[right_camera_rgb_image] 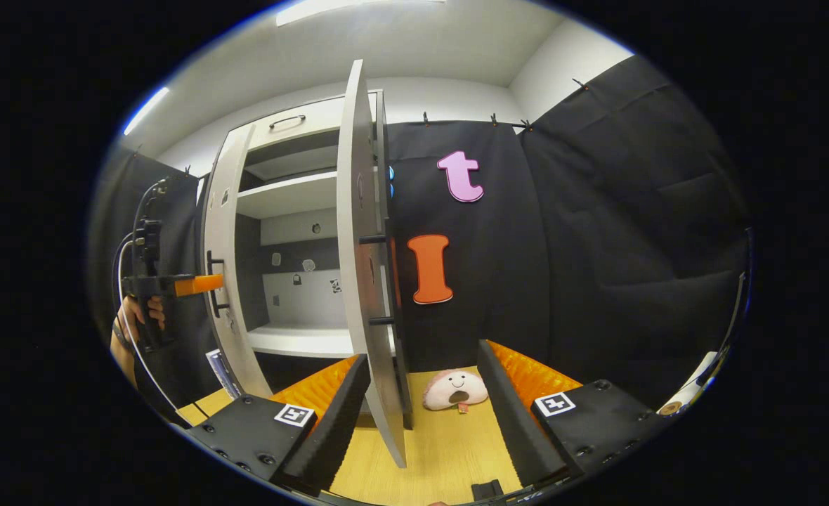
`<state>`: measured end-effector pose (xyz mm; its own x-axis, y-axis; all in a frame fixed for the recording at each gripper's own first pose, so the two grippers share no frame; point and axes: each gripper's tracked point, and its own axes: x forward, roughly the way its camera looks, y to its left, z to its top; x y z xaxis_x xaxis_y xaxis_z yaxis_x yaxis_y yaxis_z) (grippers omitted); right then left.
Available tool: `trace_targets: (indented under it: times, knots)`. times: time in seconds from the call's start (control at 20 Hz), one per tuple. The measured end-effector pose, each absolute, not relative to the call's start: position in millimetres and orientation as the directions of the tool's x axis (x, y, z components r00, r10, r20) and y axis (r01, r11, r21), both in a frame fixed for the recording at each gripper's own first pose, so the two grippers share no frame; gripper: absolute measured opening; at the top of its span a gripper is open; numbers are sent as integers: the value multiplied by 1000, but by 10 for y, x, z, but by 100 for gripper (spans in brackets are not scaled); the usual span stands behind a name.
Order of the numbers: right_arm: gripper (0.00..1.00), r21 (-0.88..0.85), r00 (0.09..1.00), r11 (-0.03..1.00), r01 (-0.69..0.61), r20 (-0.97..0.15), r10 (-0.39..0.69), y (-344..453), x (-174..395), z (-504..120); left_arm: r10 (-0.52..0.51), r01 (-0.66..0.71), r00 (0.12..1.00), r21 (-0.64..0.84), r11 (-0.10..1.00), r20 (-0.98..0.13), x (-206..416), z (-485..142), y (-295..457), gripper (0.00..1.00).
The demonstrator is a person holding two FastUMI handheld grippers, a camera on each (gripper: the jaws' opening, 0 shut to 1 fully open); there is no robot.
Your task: Open the right door of the double-door shoe cabinet with the right hand, and open the left door with the left hand.
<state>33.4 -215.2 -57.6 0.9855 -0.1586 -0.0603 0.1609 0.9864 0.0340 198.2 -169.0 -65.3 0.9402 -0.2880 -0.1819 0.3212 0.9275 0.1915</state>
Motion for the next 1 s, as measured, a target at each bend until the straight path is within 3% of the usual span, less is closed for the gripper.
trace_targets:
  times: [0.25,0.5,0.55,0.7,0.75,0.8,1.0]
  knots:
    - [98,-45,975,977,210,-60,-212,-2184,285,-545,-288,317,943,186,930,-170,1706,-544,-1461,27]
    - [98,-27,977,978,206,-48,-207,-2072,310,-540,-213,234,969,190,954,-127,1385,-389,-1093,22]
    - [89,-26,978,979,201,-56,-203,-2034,321,-550,-192,210,975,187,960,-110,1382,-325,-962,22]
    - [89,-5,982,985,173,-72,-173,-1915,373,-553,-117,128,991,191,973,-68,1284,-240,-697,20]
    - [100,-1,984,987,162,-72,-161,-1854,376,-551,-100,110,993,204,973,-57,1283,-195,-601,20]
    - [88,-5,985,987,160,-69,-160,-1806,386,-548,-95,101,995,218,971,-37,1319,-145,-527,19]
    - [88,6,982,983,181,-62,-180,-1638,424,-544,-102,109,994,257,960,-41,1425,-98,-309,13]
